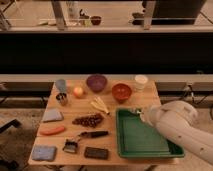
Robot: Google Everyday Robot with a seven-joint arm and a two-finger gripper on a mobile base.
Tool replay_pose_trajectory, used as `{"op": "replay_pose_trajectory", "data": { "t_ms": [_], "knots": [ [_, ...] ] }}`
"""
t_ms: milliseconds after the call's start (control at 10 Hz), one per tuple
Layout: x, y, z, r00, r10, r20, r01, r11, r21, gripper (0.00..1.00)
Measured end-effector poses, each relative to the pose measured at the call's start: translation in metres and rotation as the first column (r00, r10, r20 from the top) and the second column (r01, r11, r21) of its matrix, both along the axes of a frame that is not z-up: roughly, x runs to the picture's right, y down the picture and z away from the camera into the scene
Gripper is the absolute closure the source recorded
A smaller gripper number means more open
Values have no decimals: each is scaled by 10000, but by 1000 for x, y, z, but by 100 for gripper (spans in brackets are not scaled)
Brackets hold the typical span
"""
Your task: Place fork in red bowl
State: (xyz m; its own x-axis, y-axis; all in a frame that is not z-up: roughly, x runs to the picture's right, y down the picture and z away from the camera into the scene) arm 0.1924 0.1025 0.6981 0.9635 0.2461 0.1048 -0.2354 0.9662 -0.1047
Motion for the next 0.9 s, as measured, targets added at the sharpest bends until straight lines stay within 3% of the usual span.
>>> {"op": "replay_pose_trajectory", "data": {
  "t_ms": [200, 500, 900],
  "knots": [
    [5, -14, 13, 9993, -283, 248, 289, 9994, -216, 100],
    [16, -19, 27, 9977, -452, 499, 477, 9977, -487, 100],
    [10, -44, 63, 9893, -1087, 972, 1155, 9910, -682, 100]
  ]
}}
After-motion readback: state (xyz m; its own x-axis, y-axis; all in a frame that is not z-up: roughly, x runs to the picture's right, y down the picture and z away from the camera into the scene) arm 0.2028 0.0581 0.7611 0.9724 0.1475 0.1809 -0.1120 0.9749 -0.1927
